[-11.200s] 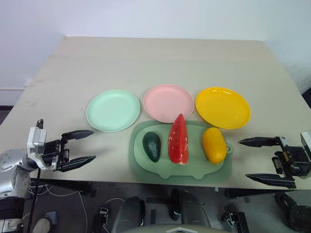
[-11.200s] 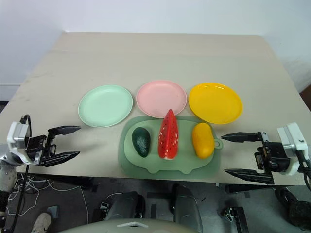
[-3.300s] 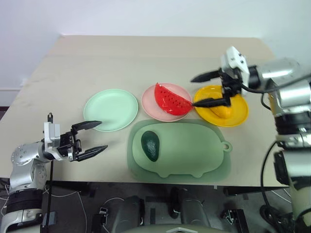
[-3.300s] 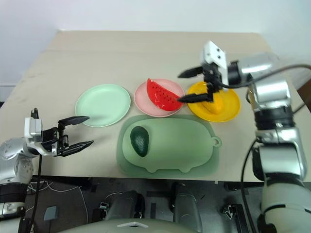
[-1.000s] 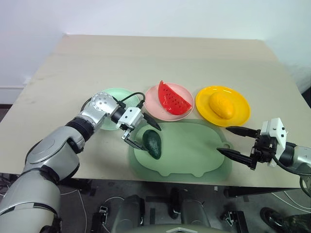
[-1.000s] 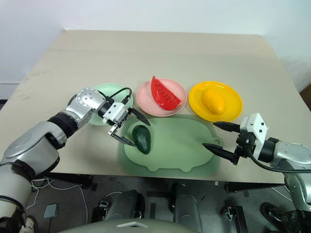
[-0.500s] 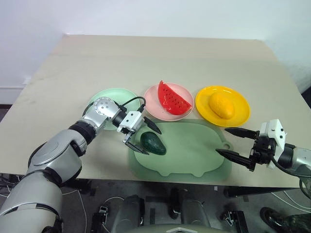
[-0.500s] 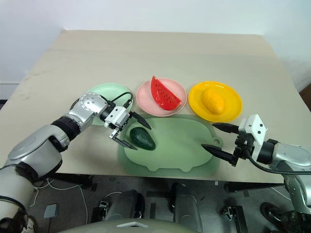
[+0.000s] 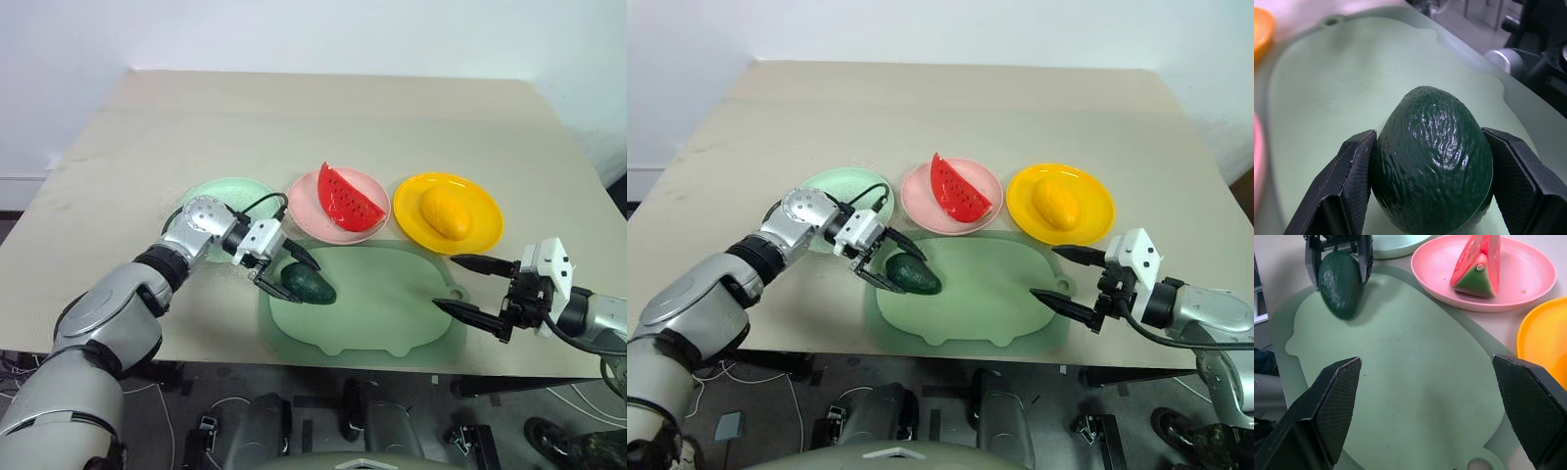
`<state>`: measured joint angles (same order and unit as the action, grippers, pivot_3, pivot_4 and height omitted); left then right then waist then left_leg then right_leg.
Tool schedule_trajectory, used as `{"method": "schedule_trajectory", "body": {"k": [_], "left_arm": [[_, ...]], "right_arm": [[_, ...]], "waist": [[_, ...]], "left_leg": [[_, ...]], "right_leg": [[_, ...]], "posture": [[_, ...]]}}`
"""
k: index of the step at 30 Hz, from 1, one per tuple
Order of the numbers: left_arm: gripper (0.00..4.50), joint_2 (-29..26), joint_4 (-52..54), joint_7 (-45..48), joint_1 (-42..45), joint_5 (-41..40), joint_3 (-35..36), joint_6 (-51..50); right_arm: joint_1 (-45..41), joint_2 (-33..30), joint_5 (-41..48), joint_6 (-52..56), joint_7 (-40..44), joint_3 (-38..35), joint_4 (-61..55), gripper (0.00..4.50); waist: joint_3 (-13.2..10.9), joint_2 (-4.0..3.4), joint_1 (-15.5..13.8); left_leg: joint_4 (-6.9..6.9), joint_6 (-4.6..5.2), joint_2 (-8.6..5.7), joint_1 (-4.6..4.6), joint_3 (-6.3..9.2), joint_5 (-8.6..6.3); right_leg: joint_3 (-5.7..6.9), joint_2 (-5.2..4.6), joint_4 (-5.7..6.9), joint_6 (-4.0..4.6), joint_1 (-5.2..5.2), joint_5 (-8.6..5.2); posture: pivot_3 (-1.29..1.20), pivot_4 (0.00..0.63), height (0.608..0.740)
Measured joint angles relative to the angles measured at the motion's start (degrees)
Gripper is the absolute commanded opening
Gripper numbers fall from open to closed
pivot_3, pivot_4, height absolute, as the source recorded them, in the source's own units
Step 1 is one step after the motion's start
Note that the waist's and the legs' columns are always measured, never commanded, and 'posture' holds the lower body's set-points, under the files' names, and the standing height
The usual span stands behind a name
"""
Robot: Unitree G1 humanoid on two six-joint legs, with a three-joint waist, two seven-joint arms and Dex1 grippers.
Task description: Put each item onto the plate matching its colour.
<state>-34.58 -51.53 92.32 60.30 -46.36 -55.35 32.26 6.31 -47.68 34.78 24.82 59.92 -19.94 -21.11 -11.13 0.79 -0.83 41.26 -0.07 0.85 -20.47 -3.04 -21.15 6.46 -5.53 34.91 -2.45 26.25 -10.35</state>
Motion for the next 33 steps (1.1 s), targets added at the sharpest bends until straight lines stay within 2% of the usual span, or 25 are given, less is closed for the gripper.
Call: {"method": "schedule_trajectory", "body": {"k": [8, 14, 20, 24, 33], "left_arm": [[2.99, -4.04, -3.85, -0.02, -0.05, -1.07, 18.3, -7.76], [2.99, -8.05, -12.65, -0.63, -6.11, 6.67, 31.59, -10.55], [2.99, -9.84, -17.23, -7.37, -9.46, 13.63, 41.95, -11.56], [2.99, -9.56, -17.39, -10.93, -10.64, 17.82, 46.36, -11.5], [2.99, -7.32, -17.35, -12.83, -11.79, 24.69, 52.8, -11.43]], "right_arm": [[-0.19, 0.81, 0.01, 0.16, -0.08, 1.54, 0.06, 4.5], [-2.17, 1.32, 0.28, 0.43, 0.33, 2.21, 0.43, 4.5], [-2.43, 1.29, 0.18, -0.57, 2.17, 2.61, 1.99, 4.5], [-1.99, 1.28, 0.33, -2.19, 3.99, 2.05, 2.19, 4.5], [4.11, 1.14, 1.41, -8.88, 10.68, -7.97, 4.49, 4.5]], "waist": [[-0.01, 0.01, 0.05], [0.0, 0.0, 0.13], [0.03, 0.08, -0.47], [0.03, 0.09, -0.55], [0.04, 0.1, -1.31]], "left_leg": [[0.0, 0.0, -0.01, 0.02, -0.02, 0.0], [0.0, 0.0, 0.02, 0.03, -0.06, 0.0], [0.09, 0.01, -0.01, 0.01, -0.01, -0.01], [0.08, 0.01, -0.01, 0.03, -0.04, 0.0], [0.09, 0.0, -0.01, 0.1, -0.12, 0.0]], "right_leg": [[0.01, 0.01, 0.04, 0.0, 0.0, 0.0], [0.01, 0.06, 0.07, 0.0, 0.04, 0.0], [0.03, -0.01, 0.08, -0.02, -0.06, 0.02], [0.03, 0.0, 0.11, -0.02, -0.05, 0.02], [0.03, 0.0, 0.13, -0.03, -0.11, 0.03]], "posture": [[0.0, 0.15, 0.736], [0.0, 0.15, 0.736], [0.0, 0.15, 0.736], [0.0, 0.15, 0.736], [0.0, 0.15, 0.736]]}}
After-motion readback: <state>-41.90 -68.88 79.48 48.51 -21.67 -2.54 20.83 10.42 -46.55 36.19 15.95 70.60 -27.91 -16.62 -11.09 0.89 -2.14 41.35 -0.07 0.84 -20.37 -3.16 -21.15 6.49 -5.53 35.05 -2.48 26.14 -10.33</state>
